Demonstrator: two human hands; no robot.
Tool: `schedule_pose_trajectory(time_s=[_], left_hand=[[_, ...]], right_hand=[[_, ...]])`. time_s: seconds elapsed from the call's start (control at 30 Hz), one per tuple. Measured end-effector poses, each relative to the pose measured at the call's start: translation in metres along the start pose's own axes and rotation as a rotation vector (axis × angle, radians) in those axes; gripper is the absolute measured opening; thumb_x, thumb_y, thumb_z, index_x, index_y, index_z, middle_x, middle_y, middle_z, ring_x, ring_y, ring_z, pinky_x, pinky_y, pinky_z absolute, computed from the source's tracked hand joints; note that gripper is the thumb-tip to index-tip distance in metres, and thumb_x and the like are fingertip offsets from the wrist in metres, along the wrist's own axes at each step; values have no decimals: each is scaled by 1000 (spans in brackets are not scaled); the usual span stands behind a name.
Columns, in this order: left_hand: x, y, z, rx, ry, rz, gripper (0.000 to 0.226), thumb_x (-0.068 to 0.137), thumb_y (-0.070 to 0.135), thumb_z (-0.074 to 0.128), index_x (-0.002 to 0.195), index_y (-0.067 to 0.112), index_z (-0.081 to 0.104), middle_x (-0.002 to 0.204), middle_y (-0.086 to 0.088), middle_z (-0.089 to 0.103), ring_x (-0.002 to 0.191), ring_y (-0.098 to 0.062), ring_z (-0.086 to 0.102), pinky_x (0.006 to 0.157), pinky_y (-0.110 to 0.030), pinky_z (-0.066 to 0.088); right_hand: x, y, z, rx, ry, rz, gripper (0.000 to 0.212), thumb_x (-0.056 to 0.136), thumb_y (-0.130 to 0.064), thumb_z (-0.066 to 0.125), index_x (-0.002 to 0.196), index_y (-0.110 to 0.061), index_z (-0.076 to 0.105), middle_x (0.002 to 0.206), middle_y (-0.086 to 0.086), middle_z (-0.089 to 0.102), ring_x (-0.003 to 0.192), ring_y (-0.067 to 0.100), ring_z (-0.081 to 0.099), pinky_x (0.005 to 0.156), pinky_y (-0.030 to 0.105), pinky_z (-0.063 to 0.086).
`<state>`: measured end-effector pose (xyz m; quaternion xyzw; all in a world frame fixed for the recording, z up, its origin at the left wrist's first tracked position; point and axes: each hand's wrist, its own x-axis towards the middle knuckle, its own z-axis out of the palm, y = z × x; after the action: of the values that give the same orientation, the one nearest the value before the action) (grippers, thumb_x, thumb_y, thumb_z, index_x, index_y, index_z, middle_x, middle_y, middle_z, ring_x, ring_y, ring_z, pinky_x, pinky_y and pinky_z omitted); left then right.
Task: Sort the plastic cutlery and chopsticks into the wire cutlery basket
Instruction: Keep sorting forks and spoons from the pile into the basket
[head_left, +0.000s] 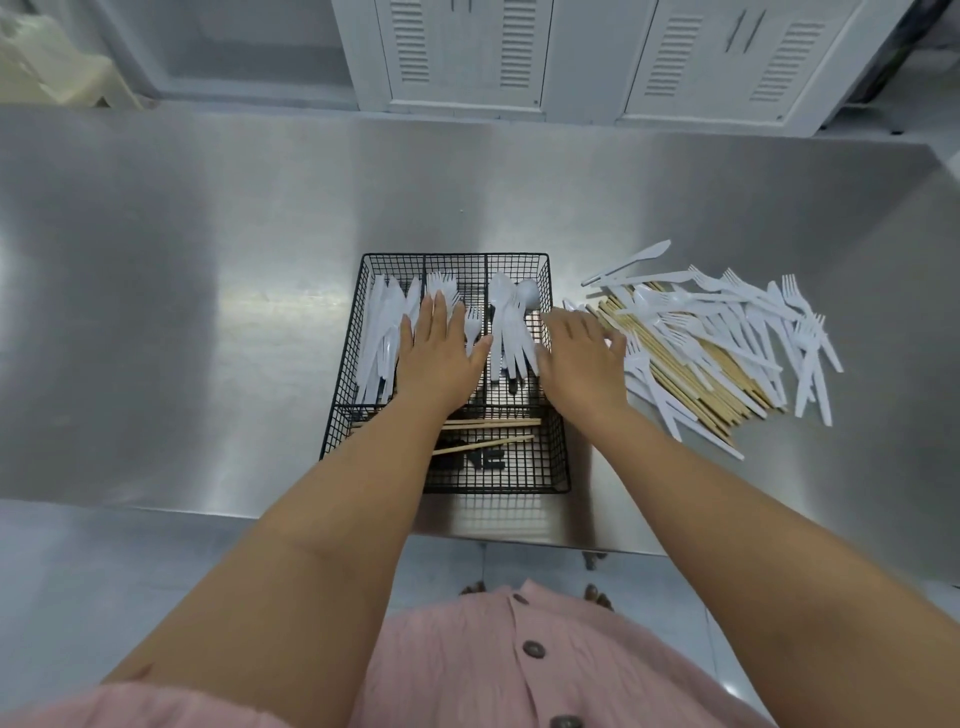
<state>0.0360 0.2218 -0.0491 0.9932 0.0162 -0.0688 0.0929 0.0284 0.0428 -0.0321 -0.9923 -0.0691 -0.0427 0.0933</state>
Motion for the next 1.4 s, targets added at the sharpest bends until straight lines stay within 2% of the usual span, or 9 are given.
schedule_pose_trajectory(time_s=[0.1,0.27,0.4,0.77,0.97,1.1,1.23,1.3,1.4], left_hand=[[-2,6,-1,-20,23,-14,68,102,54,13,159,16,3,165,-8,-9,151,-21,-14,120,-41,-13],[-8,20,1,-46,57,-28,61,106,43,16,158,13,6,165,-9,-3,152,-22,-10,120,-43,-11],[-11,30,1,-93,58,-42,61,105,45,15,158,14,7,166,-8,-4,152,-21,-11,121,-47,-9],[-9,88,4,-227,146,91,57,105,42,26,153,11,28,163,-13,15,152,-27,5,123,-43,4],[-7,122,3,-296,315,175,42,102,36,45,126,6,60,132,-14,53,127,-32,43,107,-38,32],[-1,153,-4,-549,178,-38,46,99,49,44,111,12,67,116,-11,62,113,-27,53,97,-41,44],[6,175,-18,-1133,3,-299,33,99,39,51,77,14,55,82,-6,60,81,-24,54,74,-31,44],[5,181,-25,-1358,-80,-395,29,100,30,52,74,17,53,77,0,55,71,-16,50,63,-26,39],[8,183,-30,-1439,-172,-411,24,97,35,58,79,19,54,77,3,57,70,-12,52,61,-24,38]], right_hand=[[-4,25,-7,17,99,145,37,97,-22,47,134,-16,47,138,4,49,128,25,43,102,42,31],[-17,63,-9,-74,43,305,34,92,-17,51,126,-9,49,122,12,55,112,30,51,89,41,36],[-24,78,-8,-123,-52,390,45,95,-32,47,131,-5,45,128,15,53,117,32,50,94,43,36],[-29,106,-13,-221,-129,211,34,98,-34,43,120,-12,57,120,8,60,114,28,51,93,42,35],[-22,117,-23,-94,9,167,30,97,-35,45,109,-13,61,110,6,62,107,29,53,88,41,33],[-12,113,-35,7,55,113,24,97,-34,46,102,-16,61,102,2,62,100,27,56,86,41,33],[-8,110,-43,119,63,26,21,98,-33,47,102,-16,60,102,0,61,96,24,57,86,41,32],[-6,111,-45,164,48,-1,21,99,-33,47,103,-16,59,103,0,60,93,24,58,86,40,31],[-2,112,-45,227,29,-42,20,100,-32,47,101,-16,57,100,-1,59,89,24,58,83,39,31]])
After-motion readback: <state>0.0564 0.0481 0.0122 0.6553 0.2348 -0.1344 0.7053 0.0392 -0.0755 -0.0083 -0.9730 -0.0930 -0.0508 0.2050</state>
